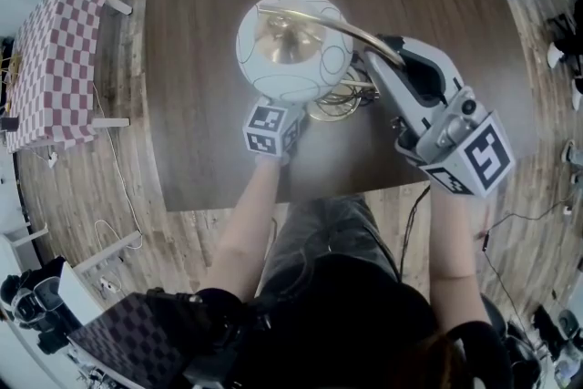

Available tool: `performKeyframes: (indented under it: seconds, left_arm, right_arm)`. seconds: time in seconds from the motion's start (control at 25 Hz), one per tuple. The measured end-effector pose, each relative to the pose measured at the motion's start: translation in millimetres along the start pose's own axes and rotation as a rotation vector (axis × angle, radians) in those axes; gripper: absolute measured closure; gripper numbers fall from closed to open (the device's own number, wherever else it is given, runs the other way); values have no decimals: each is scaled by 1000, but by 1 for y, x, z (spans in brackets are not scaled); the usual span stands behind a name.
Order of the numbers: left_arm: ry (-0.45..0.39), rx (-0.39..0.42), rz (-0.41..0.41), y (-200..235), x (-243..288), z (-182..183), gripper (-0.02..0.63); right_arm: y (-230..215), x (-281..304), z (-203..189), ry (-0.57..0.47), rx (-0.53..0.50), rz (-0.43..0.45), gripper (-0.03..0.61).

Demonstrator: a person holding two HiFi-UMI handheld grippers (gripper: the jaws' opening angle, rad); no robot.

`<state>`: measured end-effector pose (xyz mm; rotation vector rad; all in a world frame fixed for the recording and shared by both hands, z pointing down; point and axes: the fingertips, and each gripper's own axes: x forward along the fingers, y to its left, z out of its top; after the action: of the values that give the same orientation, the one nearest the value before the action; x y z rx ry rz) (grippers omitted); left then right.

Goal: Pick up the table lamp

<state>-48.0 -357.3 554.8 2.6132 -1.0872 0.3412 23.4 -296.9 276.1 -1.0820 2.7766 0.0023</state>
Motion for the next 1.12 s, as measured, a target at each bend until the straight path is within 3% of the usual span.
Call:
performKeyframes:
  seconds: [0.12,0.52,1.12]
  left_arm:
    - [-1,20,10,1,2,-1,572]
    - [-51,32,17,-4,8,14,572]
    - [-81,12,89,-3,5,18,584]
  right_arm:
    - [2,3,1,1,-2,12,572]
    - [8,7,11,-23,23,63,575]
    - [12,6,18,-27,33,111,578]
